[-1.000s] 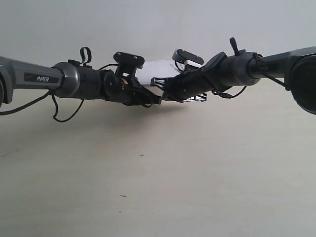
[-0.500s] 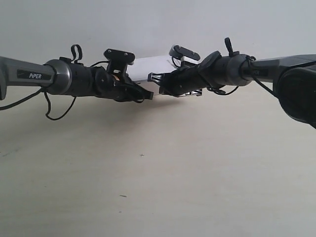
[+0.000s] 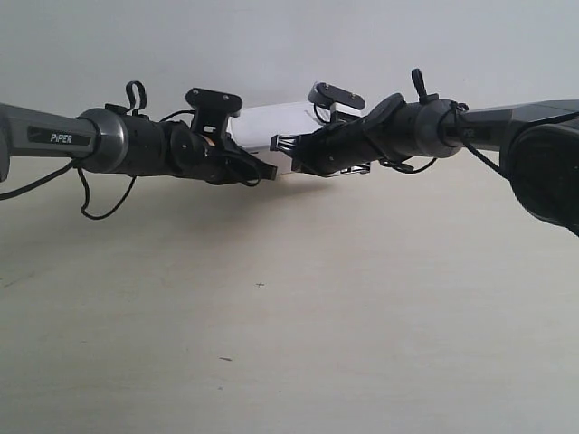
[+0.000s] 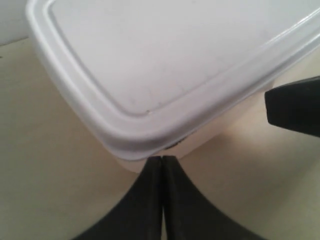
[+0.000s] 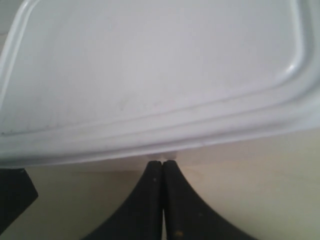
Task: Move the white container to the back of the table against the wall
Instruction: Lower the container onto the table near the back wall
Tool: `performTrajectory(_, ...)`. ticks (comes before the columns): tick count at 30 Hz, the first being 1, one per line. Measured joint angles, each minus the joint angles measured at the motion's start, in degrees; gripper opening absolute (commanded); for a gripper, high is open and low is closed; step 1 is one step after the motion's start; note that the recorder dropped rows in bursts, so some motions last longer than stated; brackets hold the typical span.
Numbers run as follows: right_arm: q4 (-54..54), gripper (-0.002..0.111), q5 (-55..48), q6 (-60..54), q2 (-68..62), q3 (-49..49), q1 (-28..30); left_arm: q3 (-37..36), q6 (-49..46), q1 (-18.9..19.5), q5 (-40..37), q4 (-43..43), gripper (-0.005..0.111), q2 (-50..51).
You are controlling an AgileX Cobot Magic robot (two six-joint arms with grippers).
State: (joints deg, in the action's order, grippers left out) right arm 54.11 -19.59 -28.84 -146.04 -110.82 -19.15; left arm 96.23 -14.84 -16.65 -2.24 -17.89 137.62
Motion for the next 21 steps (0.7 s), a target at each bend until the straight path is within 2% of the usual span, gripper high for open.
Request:
performTrajectory(4,-0.1,0.0,0.8,-1.6,0.0,0.0,0.0,0.6,0.0,0.0,1.3,0.0,0.0,0.2)
performTrajectory(13,-0.1,0.0,2.2,-5.1,0.0,0.0,0.0,7.7,0.0,0.0,1.3,0.0,0.0,4.9)
performTrajectory(21,-0.1,0.0,2.7,-6.3,0.0,0.0,0.0,8.7,-0.8,0.0,1.6,0.1,0.0,5.4)
